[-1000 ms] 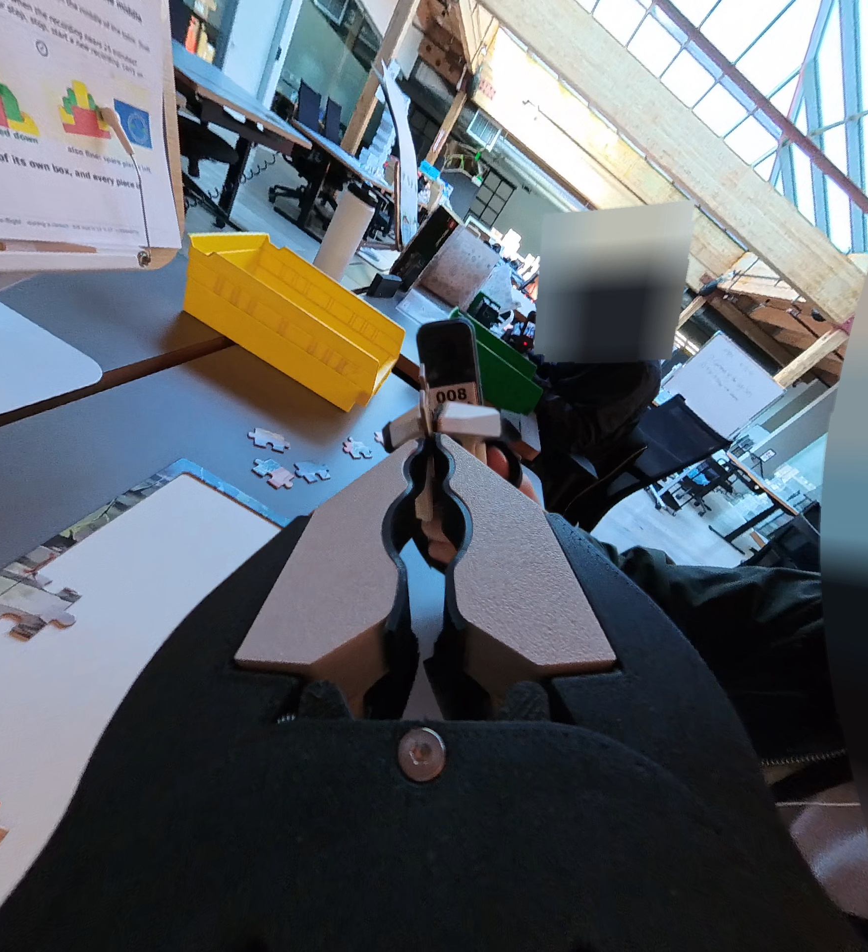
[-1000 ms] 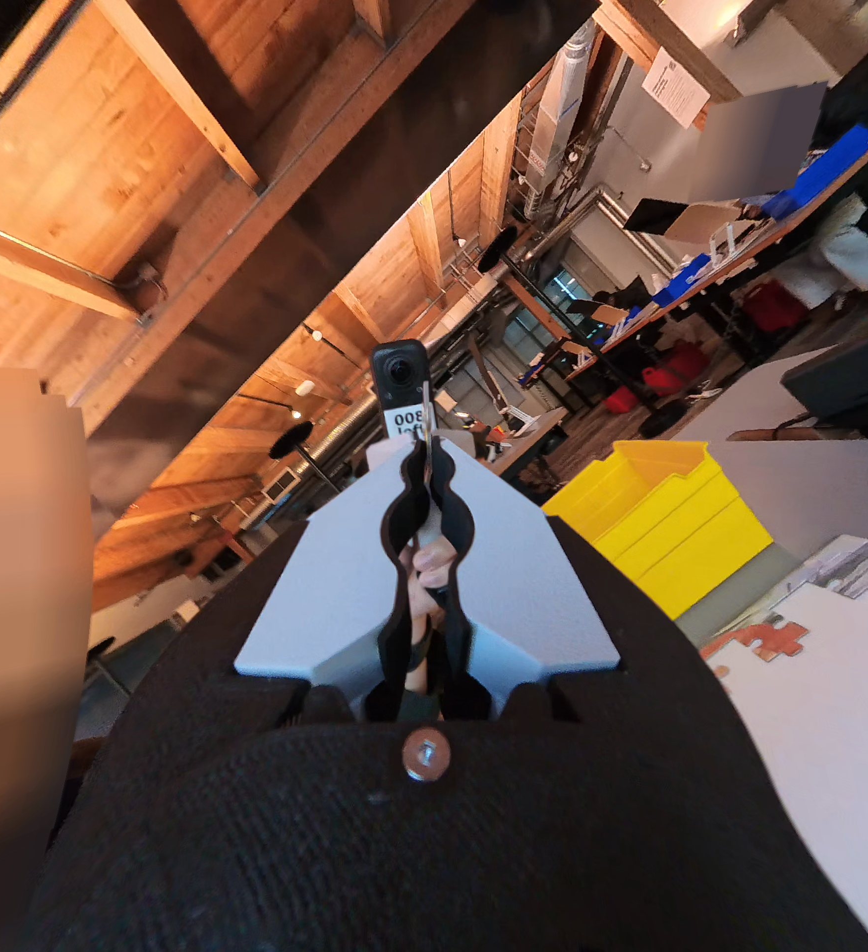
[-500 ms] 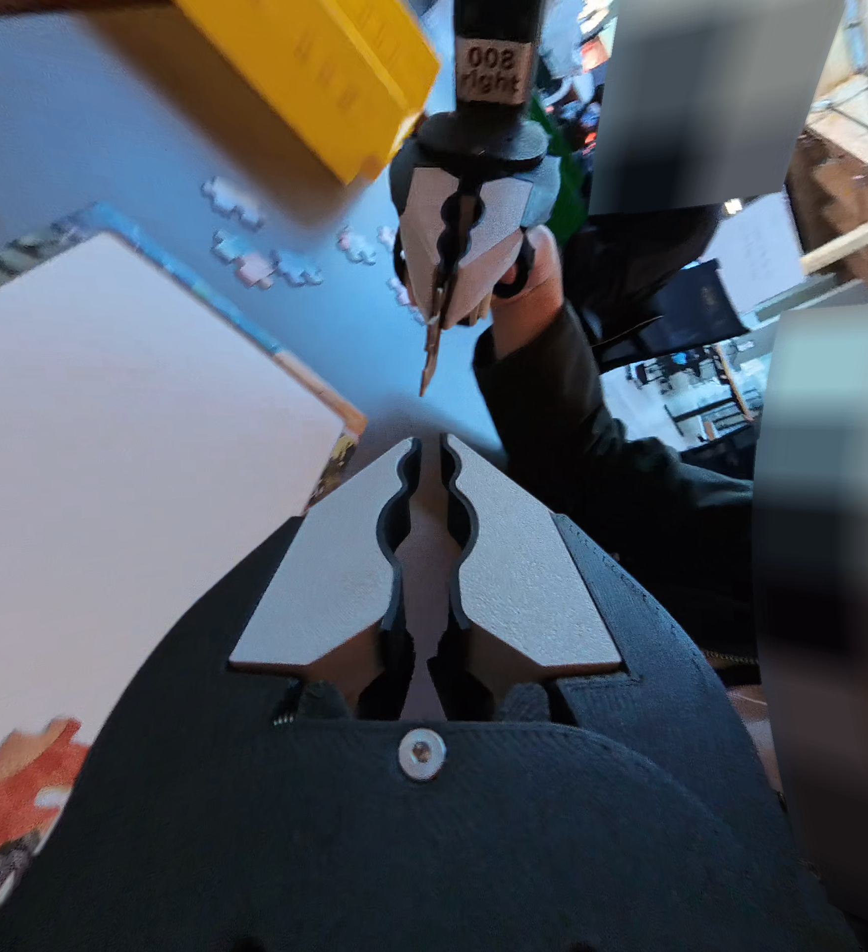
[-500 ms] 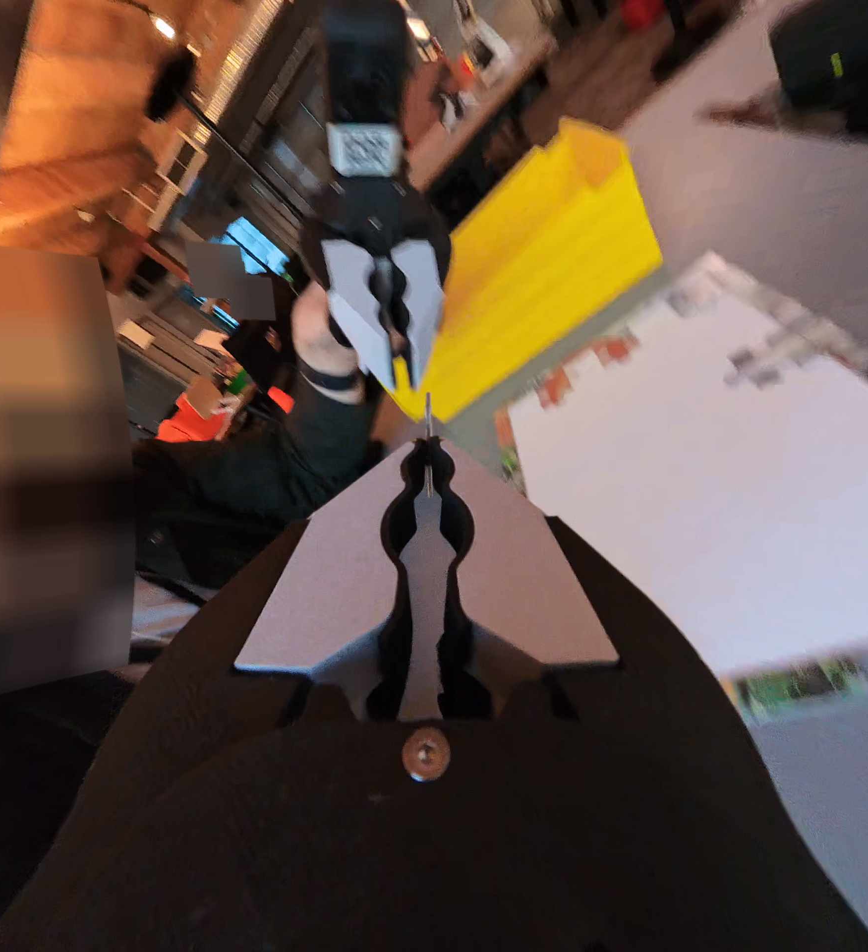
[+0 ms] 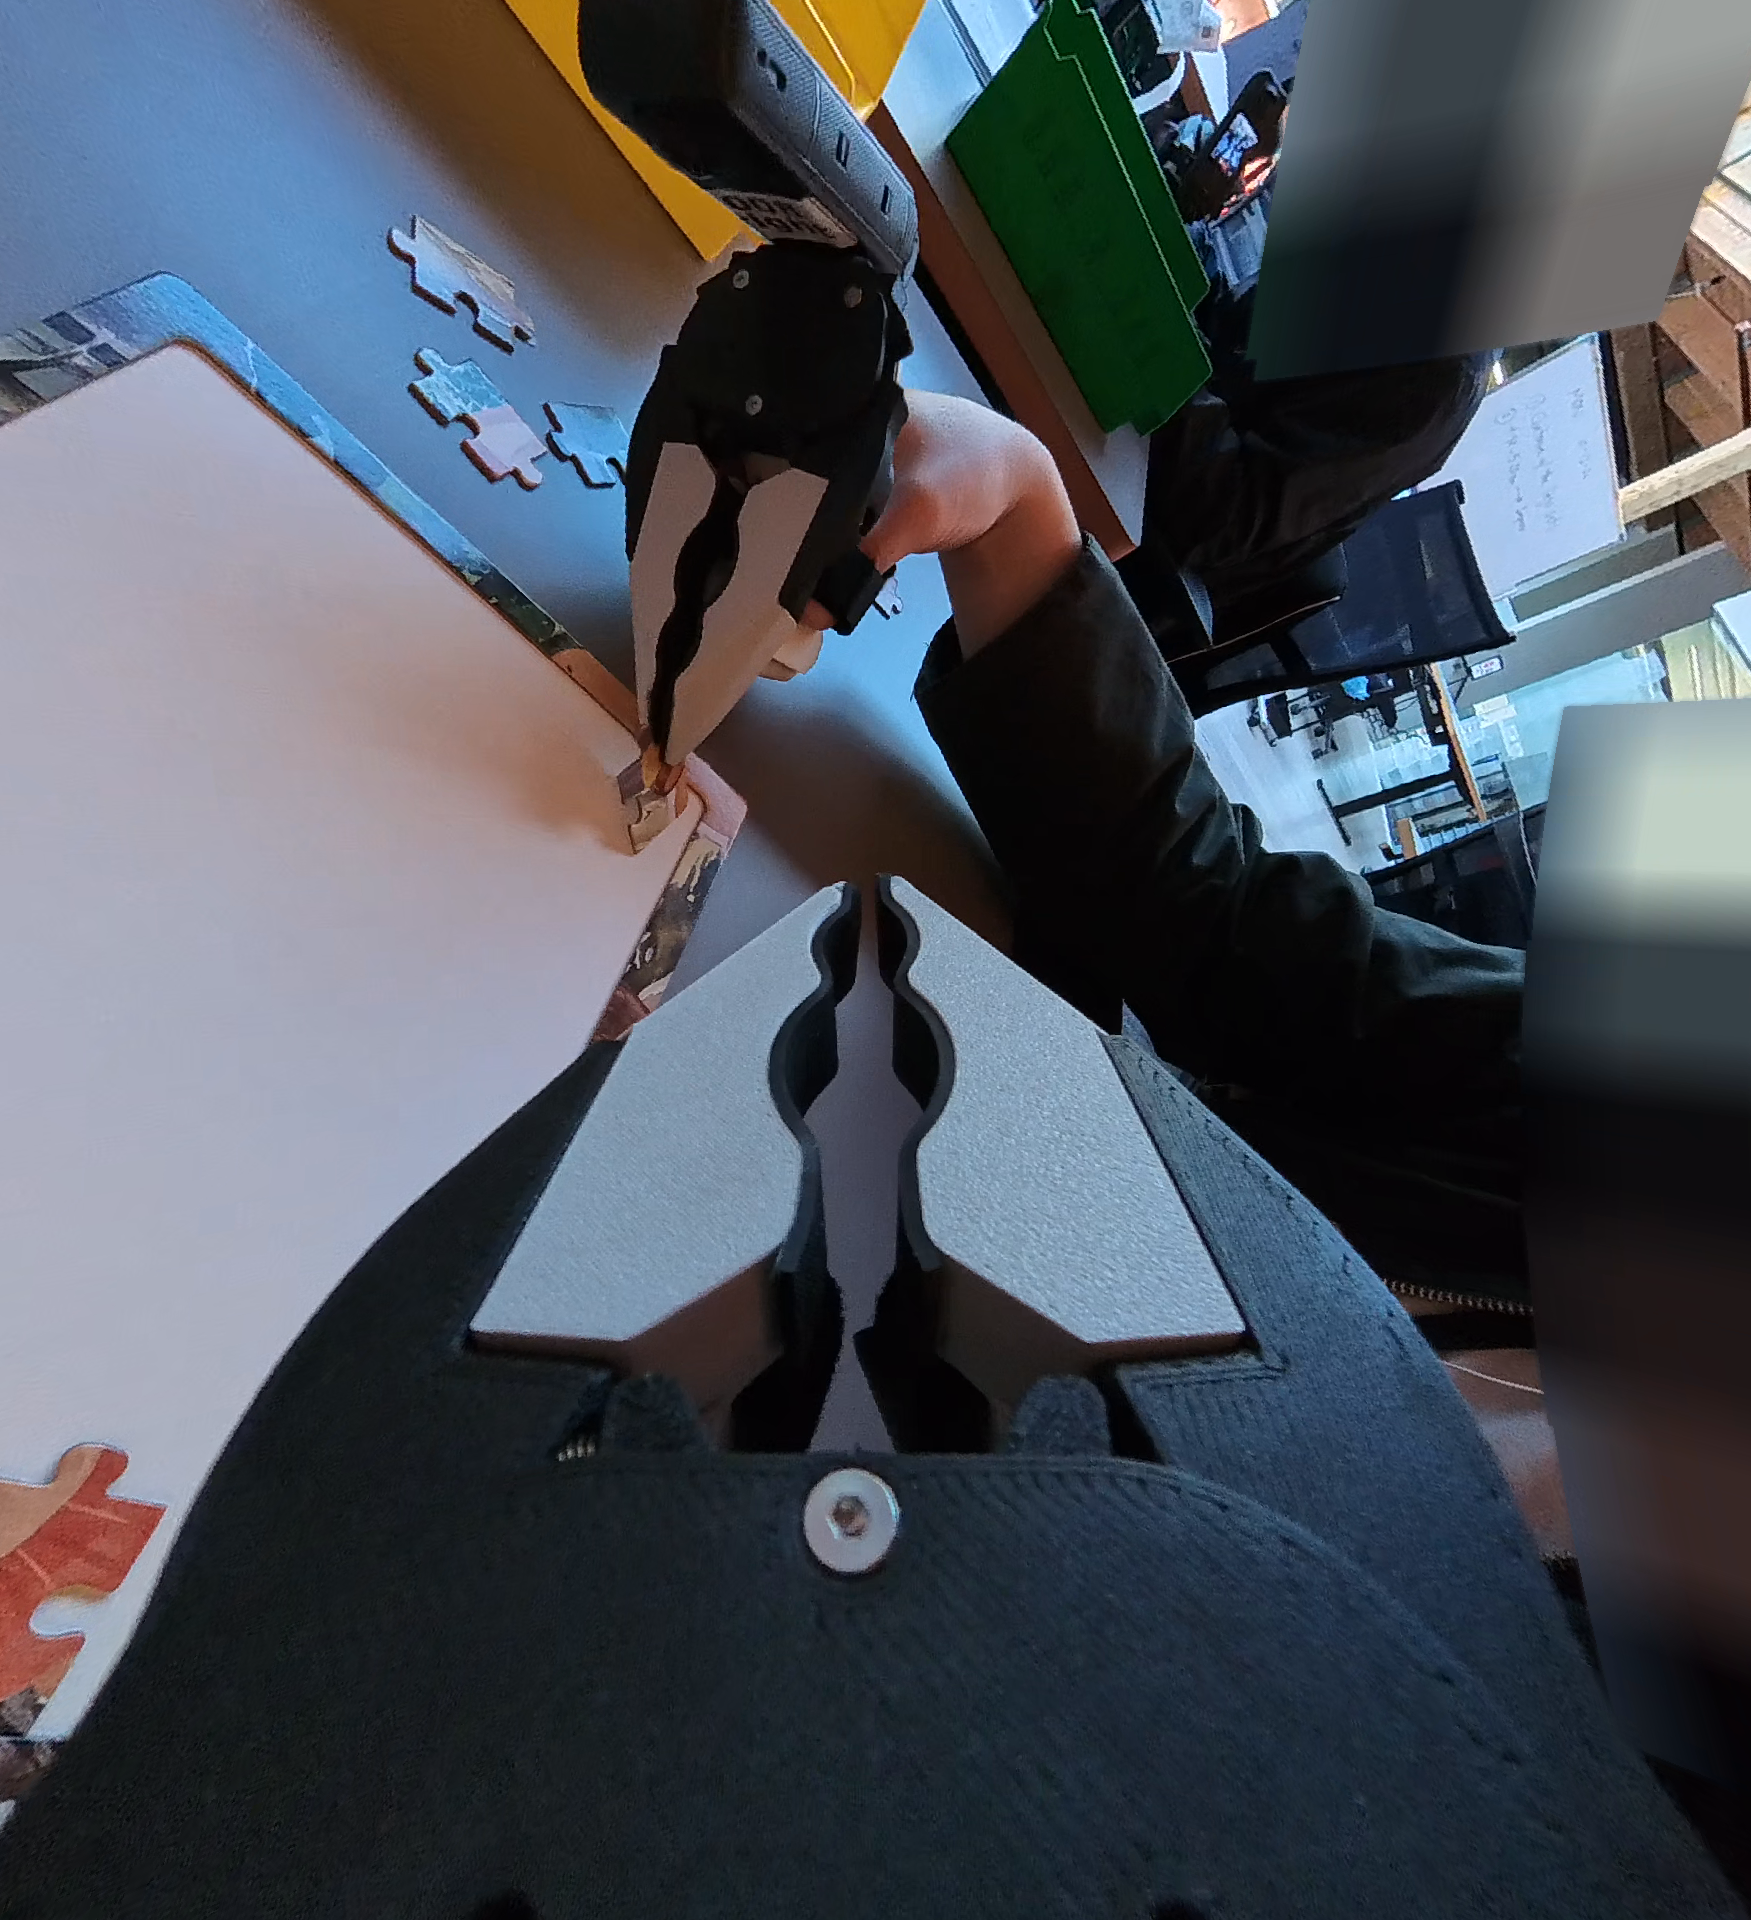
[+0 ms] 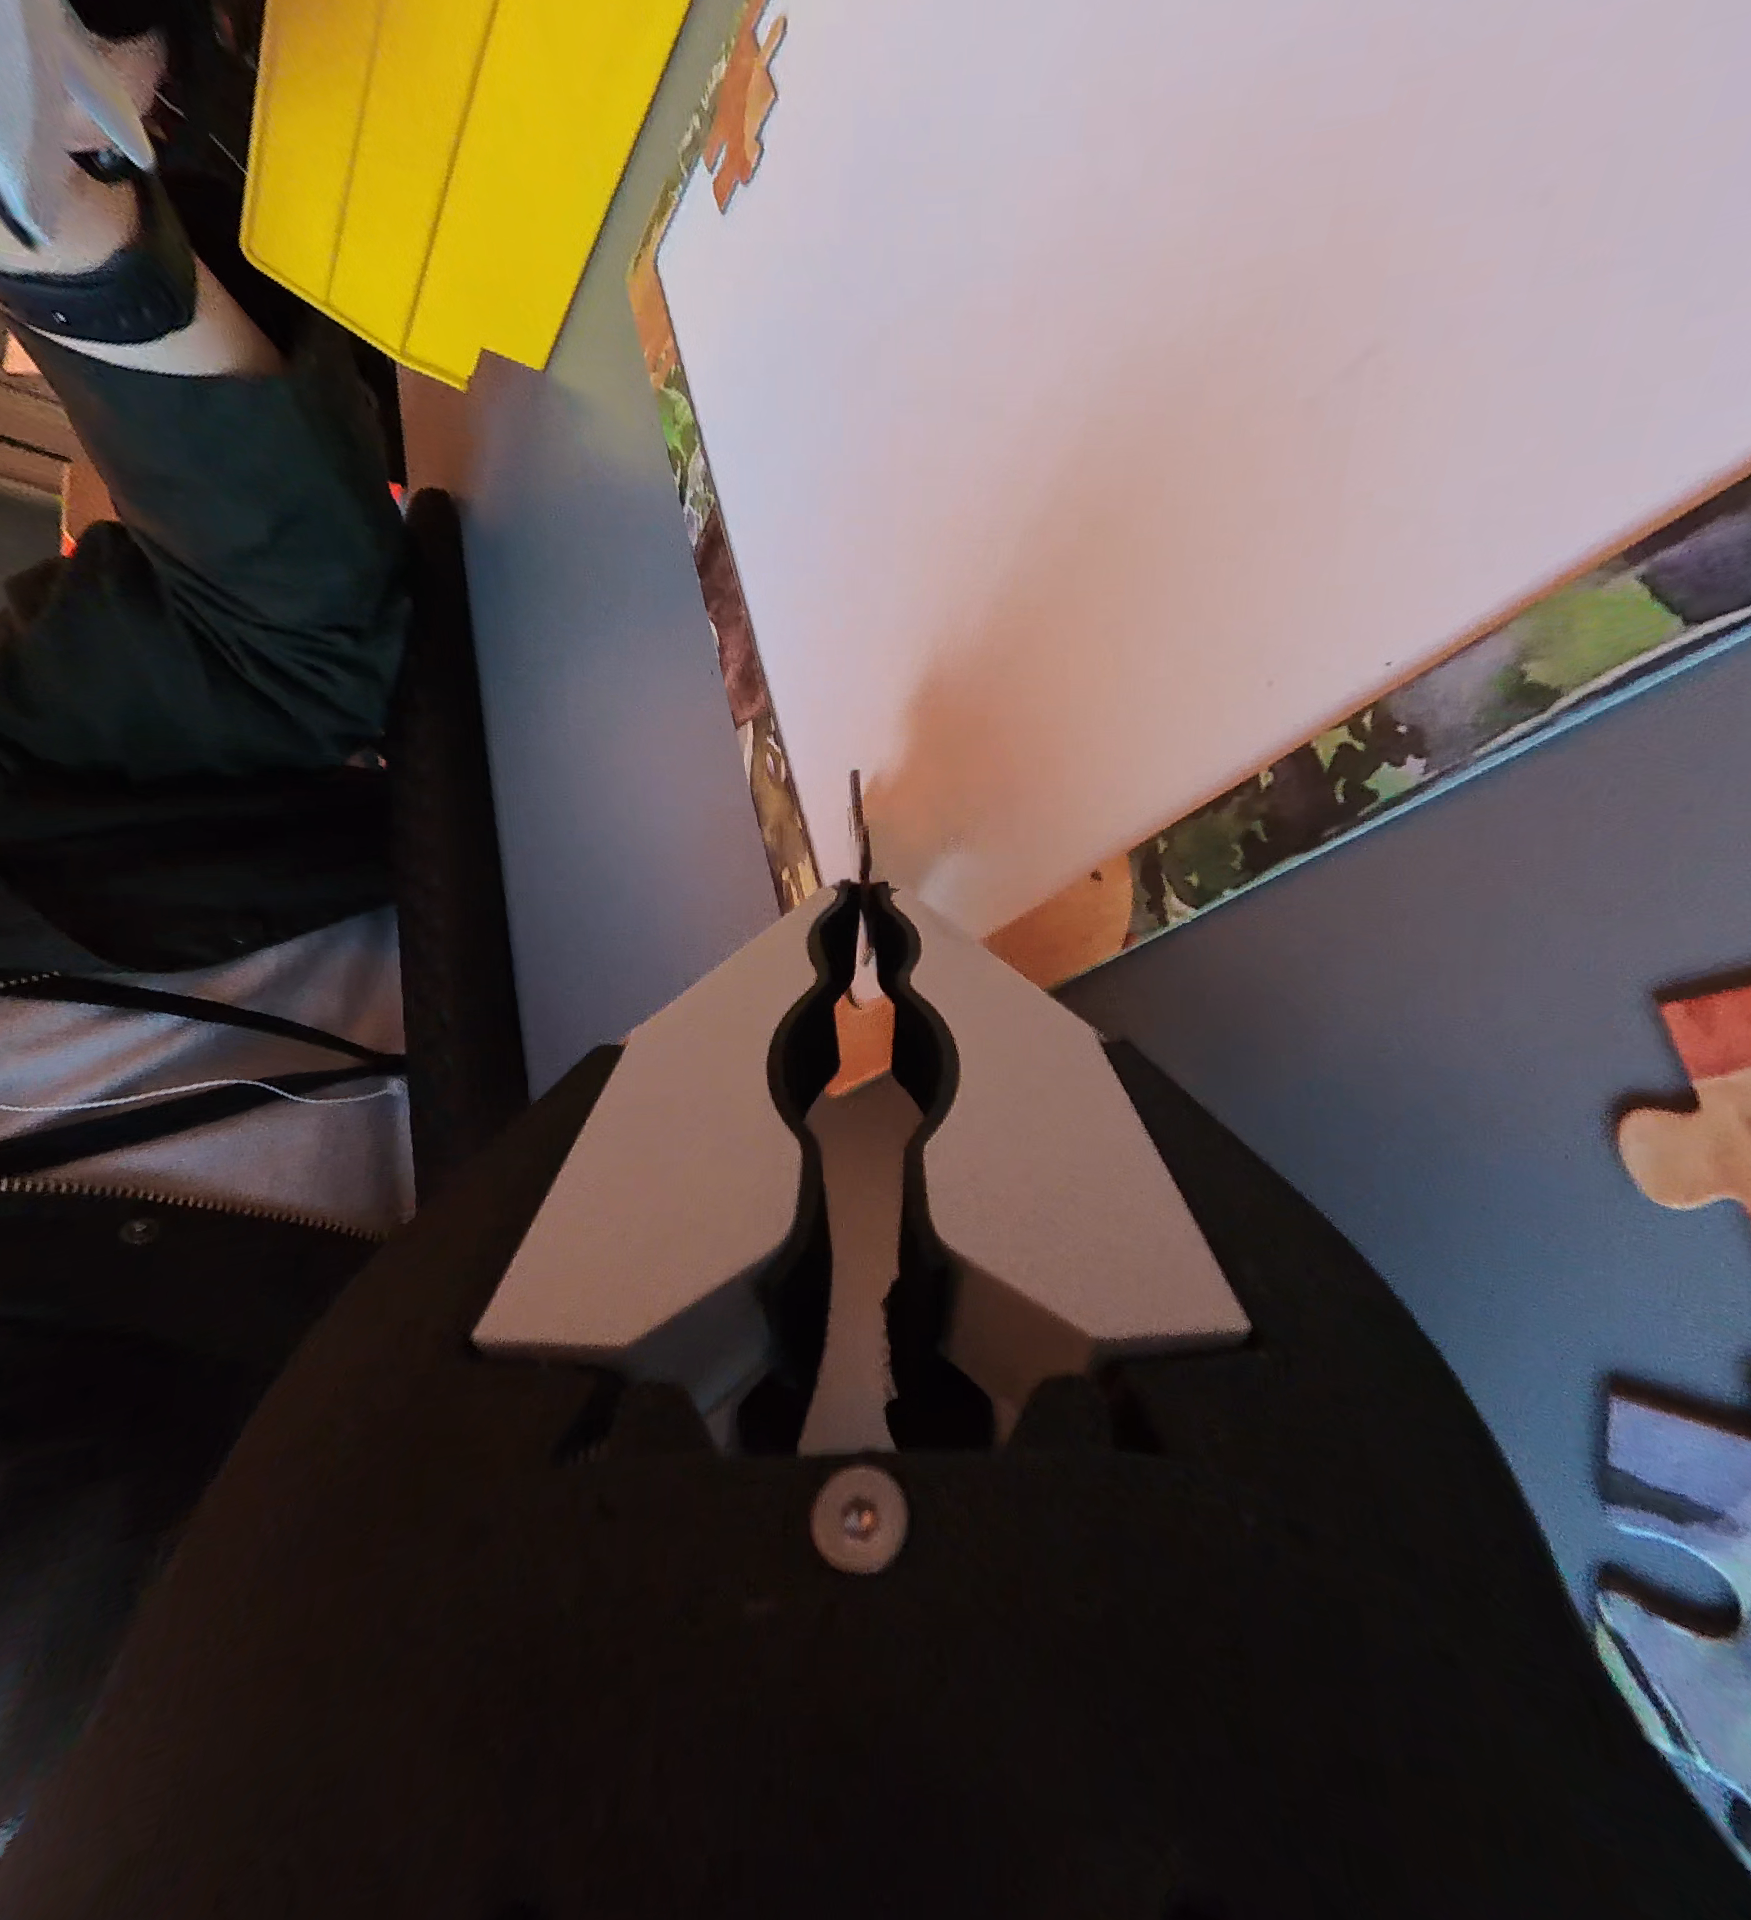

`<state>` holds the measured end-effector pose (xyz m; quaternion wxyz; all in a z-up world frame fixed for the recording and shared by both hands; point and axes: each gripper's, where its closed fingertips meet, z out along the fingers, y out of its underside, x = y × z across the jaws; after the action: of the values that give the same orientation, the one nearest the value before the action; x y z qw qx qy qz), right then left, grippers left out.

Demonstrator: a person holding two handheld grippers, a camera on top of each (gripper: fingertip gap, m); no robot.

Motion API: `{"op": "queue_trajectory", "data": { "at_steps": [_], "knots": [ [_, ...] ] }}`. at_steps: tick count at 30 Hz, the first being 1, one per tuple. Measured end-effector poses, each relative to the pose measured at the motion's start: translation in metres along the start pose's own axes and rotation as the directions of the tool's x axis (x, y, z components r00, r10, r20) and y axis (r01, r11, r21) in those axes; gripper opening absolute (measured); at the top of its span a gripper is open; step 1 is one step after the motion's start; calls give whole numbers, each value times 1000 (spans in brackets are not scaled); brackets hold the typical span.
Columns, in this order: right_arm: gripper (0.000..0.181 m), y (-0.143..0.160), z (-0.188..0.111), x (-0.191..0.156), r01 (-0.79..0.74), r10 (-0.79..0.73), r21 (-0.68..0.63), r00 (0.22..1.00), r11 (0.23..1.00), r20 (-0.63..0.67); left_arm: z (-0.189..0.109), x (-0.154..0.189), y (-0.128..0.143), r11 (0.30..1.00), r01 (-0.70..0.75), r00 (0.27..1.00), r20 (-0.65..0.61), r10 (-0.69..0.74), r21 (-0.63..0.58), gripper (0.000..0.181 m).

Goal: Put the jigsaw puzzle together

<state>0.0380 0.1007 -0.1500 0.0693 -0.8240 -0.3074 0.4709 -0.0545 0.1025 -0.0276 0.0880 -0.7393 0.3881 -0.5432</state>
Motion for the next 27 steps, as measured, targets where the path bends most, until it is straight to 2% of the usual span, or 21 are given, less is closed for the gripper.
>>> {"op": "queue_trajectory", "data": {
  "at_steps": [5, 9, 13, 20, 24, 27],
  "knots": [
    [3, 1, -4, 6, 70, -70, -4, 996, 998, -49, 0, 2, 0, 1000, -6, 1000, -4, 6, -1, 0],
    [22, -6, -6, 14, 179, -177, 2, 973, 984, -151, 0, 3, -1, 1000, -3, 1000, -7, 3, -1, 0],
    [26, -21, -13, 9, 307, -291, 32, 928, 951, -231, -1, 3, -1, 1000, -2, 1000, -10, 2, 2, 0],
    [44, 0, -6, 14, 401, -425, -140, 857, 905, -290, 0, 3, -1, 1000, 9, 1000, -14, -9, -1, 0],
    [43, 2, -5, 14, 468, -509, -200, 802, 861, -314, 0, 2, -2, 1000, 15, 1000, -16, -15, 3, 1],
    [39, 2, 0, 9, 493, -533, -205, 795, 846, -288, 0, 2, -2, 1000, 24, 999, -21, -24, 4, 1]
  ]
}}
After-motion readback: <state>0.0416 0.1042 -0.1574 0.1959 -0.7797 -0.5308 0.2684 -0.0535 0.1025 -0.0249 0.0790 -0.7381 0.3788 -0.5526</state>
